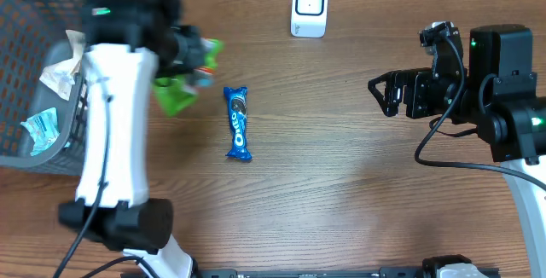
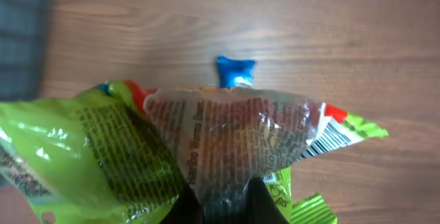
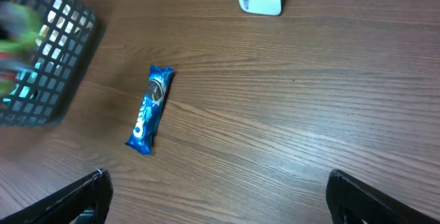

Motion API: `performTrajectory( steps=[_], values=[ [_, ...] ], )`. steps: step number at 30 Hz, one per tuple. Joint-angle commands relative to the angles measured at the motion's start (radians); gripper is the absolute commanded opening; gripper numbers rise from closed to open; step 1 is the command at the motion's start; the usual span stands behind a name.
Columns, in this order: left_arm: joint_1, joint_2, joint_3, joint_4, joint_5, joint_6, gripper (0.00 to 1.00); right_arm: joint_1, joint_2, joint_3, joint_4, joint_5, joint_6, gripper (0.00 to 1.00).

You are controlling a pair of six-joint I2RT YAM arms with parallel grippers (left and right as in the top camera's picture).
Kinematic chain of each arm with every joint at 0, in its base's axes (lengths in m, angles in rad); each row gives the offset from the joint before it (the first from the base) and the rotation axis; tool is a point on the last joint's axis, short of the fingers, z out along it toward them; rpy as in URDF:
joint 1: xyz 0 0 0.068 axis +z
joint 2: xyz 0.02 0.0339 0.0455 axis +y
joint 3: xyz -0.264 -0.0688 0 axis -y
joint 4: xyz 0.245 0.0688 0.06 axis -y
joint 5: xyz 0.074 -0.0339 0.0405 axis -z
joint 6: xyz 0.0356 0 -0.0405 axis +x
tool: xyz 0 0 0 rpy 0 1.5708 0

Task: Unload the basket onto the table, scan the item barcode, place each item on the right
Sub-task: 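Place the green candy bag beside the Oreo pack and release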

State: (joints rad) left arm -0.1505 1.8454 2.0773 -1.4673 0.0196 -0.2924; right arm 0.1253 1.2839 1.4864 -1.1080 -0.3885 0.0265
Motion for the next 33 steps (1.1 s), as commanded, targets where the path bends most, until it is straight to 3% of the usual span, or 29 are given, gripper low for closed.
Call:
performTrajectory(
  steps=[1, 10, 18, 21, 24, 26, 29, 33],
  values=[
    [-0.088, 0.017, -0.140, 0.100, 0.008, -0.030, 0.04, 0.003, -0.004, 0.025, 0.005, -0.006, 0.004, 1.00],
    [-0.244, 0.092, -0.422, 0.411, 0.007, -0.093, 0.04, 0.003, -0.004, 0.025, -0.002, -0.006, 0.004, 1.00],
    [-0.299, 0.176, -0.473, 0.418, 0.092, -0.096, 0.04, 0.003, -0.004, 0.025, -0.001, -0.006, 0.004, 1.00],
    [-0.302, 0.168, -0.466, 0.417, 0.109, -0.077, 0.25, 0.003, -0.004, 0.025, -0.001, -0.006, 0.004, 1.00],
    [-0.292, 0.157, -0.428, 0.377, 0.109, -0.066, 0.45, 0.003, -0.004, 0.025, -0.002, -0.006, 0.004, 1.00],
    [-0.277, 0.150, -0.377, 0.328, 0.109, -0.050, 0.51, 0.003, -0.004, 0.025, -0.002, -0.006, 0.004, 1.00],
    [-0.248, 0.148, -0.247, 0.222, 0.104, -0.014, 0.51, 0.003, -0.004, 0.025, -0.002, -0.006, 0.004, 1.00],
    [-0.206, 0.148, 0.000, 0.072, 0.089, 0.035, 0.42, 0.003, -0.004, 0.025, -0.002, -0.006, 0.004, 1.00]
  ],
)
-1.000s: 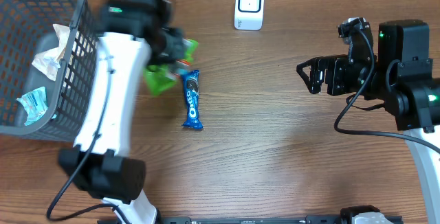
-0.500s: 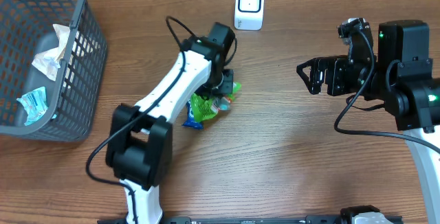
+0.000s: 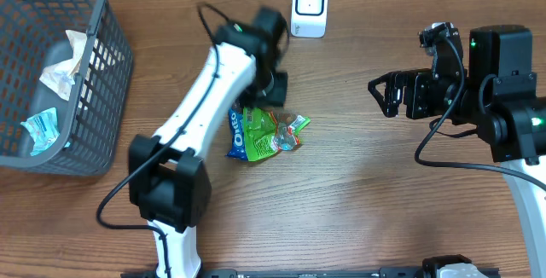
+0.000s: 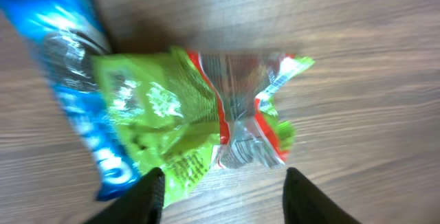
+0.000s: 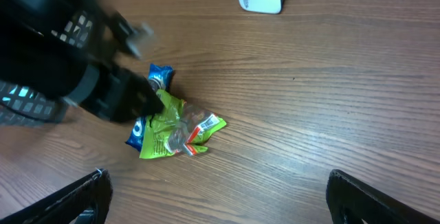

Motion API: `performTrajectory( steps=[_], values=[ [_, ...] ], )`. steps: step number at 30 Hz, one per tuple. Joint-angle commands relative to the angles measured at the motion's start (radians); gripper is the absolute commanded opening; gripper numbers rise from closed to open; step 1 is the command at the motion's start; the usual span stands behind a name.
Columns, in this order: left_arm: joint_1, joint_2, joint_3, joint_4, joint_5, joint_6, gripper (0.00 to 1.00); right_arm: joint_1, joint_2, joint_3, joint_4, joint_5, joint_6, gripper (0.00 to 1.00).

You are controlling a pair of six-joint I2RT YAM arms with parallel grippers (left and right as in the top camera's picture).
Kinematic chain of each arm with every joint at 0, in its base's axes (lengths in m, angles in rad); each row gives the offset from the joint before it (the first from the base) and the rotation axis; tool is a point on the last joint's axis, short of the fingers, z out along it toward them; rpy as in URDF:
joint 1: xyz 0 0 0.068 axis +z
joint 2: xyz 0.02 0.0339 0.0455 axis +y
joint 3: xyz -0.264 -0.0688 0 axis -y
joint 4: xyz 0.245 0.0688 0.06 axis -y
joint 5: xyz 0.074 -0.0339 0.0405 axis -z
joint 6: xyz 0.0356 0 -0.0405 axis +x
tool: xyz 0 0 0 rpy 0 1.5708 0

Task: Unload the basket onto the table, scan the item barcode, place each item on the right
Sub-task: 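Place the green candy bag beside the Oreo pack and release, then move the left gripper back over the basket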

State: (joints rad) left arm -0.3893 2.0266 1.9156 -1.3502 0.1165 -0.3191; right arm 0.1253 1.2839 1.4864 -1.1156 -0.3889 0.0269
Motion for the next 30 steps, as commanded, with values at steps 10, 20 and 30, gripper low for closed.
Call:
performTrajectory(
  steps=[10, 20, 30],
  values=[
    [0.286, -0.034, 0.805, -0.276, -0.162, 0.062, 0.55, 0.004, -0.004, 0.025, -0.002, -0.006, 0.004, 1.00],
    [0.710, -0.003, 0.810, -0.247, -0.269, 0.068, 0.76, 0.004, -0.004, 0.025, -0.023, -0.006, 0.004, 1.00],
    [0.887, 0.198, 0.785, -0.034, -0.254, 0.212, 0.88, 0.004, -0.004, 0.025, -0.040, -0.006, 0.004, 1.00]
  ],
)
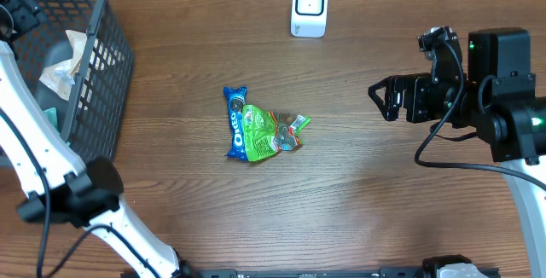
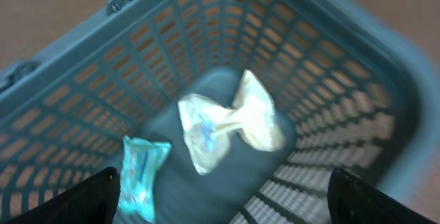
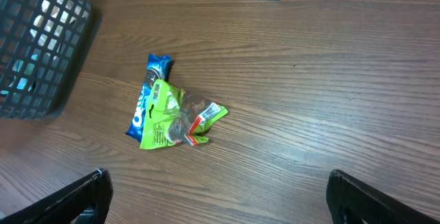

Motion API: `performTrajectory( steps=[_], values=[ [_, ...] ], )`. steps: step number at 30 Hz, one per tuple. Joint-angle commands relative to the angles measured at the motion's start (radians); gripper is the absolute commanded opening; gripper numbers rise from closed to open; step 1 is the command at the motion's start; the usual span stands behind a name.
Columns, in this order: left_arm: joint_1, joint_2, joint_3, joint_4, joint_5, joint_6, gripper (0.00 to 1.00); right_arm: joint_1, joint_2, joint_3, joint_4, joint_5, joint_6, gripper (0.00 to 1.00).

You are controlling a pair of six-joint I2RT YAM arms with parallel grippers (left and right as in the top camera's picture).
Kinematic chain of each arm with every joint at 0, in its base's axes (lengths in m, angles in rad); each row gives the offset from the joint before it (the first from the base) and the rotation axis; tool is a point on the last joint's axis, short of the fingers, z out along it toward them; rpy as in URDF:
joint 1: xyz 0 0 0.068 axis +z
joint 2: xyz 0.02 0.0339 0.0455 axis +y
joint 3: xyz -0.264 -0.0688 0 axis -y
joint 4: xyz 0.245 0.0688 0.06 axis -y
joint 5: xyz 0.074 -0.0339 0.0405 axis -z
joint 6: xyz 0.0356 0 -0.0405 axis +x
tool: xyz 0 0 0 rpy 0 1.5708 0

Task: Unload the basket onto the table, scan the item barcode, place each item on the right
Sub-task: 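Move the left gripper back over the basket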

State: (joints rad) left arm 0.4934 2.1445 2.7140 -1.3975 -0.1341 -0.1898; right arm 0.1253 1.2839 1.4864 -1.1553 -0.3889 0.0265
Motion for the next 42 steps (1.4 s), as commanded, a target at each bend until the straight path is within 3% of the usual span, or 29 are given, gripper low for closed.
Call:
performTrajectory(
  steps=[1, 5, 17, 25, 27, 33, 34, 36, 42],
  values=[
    [0.006, 0.111, -0.014, 0.027, -0.004, 0.104, 0.88, 0.004, -0.004, 0.025, -0.002, -0.006, 0.005, 1.00],
    [0.006, 0.232, -0.014, 0.089, -0.003, 0.162, 0.89, 0.004, -0.004, 0.025, -0.008, -0.006, 0.005, 1.00],
    [0.002, 0.519, -0.014, 0.236, 0.014, 0.186, 0.94, 0.004, -0.004, 0.025, -0.019, -0.006, 0.004, 1.00],
    [-0.006, 0.647, -0.014, 0.199, 0.057, 0.206, 0.91, 0.004, -0.004, 0.025, -0.002, -0.006, 0.004, 1.00],
    [-0.010, 0.654, -0.015, 0.168, 0.056, 0.206, 0.81, 0.004, -0.004, 0.025, 0.001, -0.006, 0.004, 1.00],
    [-0.010, 0.654, -0.015, 0.095, 0.057, 0.162, 0.30, 0.004, -0.004, 0.025, 0.001, -0.006, 0.004, 1.00],
    [-0.010, 0.653, -0.015, 0.072, 0.057, 0.146, 0.17, 0.004, -0.004, 0.025, 0.001, -0.006, 0.004, 1.00],
    [-0.010, 0.653, -0.015, 0.047, 0.056, 0.127, 0.04, 0.004, -0.004, 0.025, 0.001, -0.006, 0.004, 1.00],
    [-0.007, 0.640, 0.005, -0.037, 0.058, 0.056, 0.04, 0.004, -0.004, 0.025, -0.002, -0.006, 0.004, 1.00]
  ],
)
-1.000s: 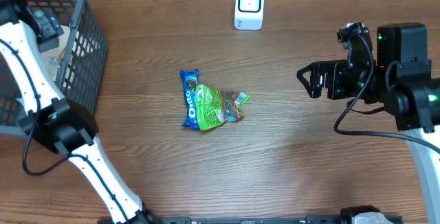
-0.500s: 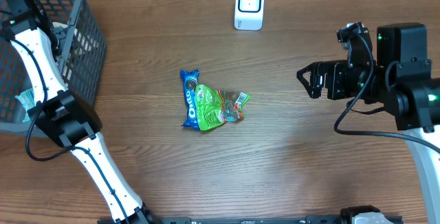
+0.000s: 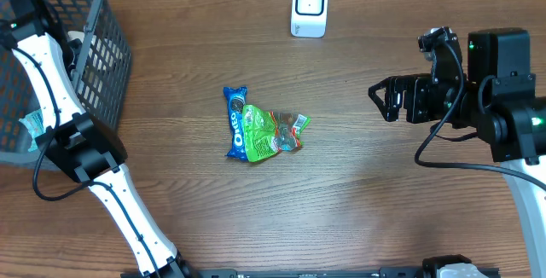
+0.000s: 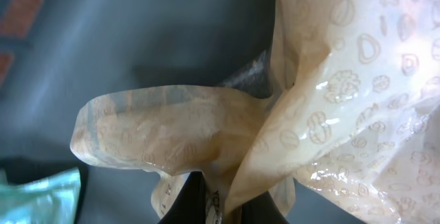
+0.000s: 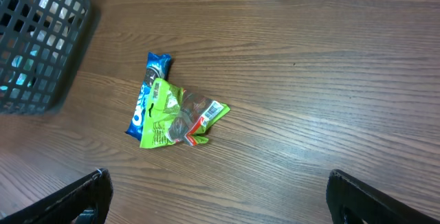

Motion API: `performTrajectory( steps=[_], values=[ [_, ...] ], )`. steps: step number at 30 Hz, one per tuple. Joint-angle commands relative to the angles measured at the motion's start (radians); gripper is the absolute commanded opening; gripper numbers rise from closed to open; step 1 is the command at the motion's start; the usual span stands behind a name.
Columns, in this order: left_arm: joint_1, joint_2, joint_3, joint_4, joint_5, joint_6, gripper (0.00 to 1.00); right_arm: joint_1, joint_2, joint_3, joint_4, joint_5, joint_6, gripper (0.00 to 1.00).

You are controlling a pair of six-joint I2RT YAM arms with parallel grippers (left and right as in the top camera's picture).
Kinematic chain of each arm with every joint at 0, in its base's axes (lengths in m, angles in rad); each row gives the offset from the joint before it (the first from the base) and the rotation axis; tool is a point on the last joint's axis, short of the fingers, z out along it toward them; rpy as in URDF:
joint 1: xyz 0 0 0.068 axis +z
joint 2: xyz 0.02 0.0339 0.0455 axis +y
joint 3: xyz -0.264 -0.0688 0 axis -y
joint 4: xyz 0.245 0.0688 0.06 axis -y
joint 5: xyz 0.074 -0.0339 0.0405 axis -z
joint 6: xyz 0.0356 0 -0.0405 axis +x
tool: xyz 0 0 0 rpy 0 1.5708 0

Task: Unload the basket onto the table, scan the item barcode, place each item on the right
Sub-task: 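Move the left gripper back over the basket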

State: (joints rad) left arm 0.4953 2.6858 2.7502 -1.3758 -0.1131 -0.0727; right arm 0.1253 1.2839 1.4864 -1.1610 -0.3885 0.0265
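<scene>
My left gripper [image 4: 223,207] is down inside the grey basket [image 3: 95,63], shut on a fold of a beige patterned packet [image 4: 206,124] that fills the left wrist view. A teal packet [image 4: 33,196] lies beside it on the basket floor. The white scanner [image 3: 309,8] stands at the table's far edge. A green snack packet [image 3: 275,131] lies mid-table against a blue Oreo bar [image 3: 236,123]. My right gripper [image 3: 380,97] hangs open over the right side, with nothing between its fingers.
The basket takes up the table's far left corner, and its mesh wall [image 5: 38,52] shows in the right wrist view. Bare wooden table [image 3: 358,193] stretches between the packets and the right arm.
My left gripper was open above the basket, looking down on the beige and teal packets. Now it is low inside the basket and shut on the beige packet. The right arm has not moved.
My left gripper first held the green packet in the air beside the basket. Then it stood open over that packet, which lay against the Oreo bar. Later it was open above the basket, and now it grips the beige packet inside.
</scene>
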Motion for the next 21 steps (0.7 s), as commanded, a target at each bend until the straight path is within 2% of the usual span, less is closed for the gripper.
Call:
performTrajectory(
  steps=[1, 9, 15, 19, 20, 21],
  values=[
    [-0.009, 0.090, -0.019, -0.071, 0.040, -0.066, 0.04, 0.004, -0.004, 0.025, 0.003, -0.006, 0.004, 1.00],
    [-0.010, -0.073, 0.172, -0.179, 0.083, -0.092, 0.04, 0.004, -0.004, 0.025, -0.006, -0.006, 0.005, 1.00],
    [-0.010, -0.228, 0.222, -0.224, 0.000, -0.090, 0.04, 0.004, -0.004, 0.025, -0.012, -0.006, 0.004, 1.00],
    [-0.010, -0.232, 0.218, -0.192, -0.018, 0.021, 0.04, 0.004, -0.004, 0.025, -0.011, -0.006, 0.004, 1.00],
    [-0.010, -0.223, 0.212, -0.177, -0.014, 0.042, 0.10, 0.004, -0.004, 0.025, -0.011, -0.006, 0.004, 1.00],
    [-0.010, -0.209, 0.203, -0.158, 0.005, 0.081, 0.21, 0.004, -0.004, 0.025, -0.011, -0.006, 0.004, 1.00]
  ],
)
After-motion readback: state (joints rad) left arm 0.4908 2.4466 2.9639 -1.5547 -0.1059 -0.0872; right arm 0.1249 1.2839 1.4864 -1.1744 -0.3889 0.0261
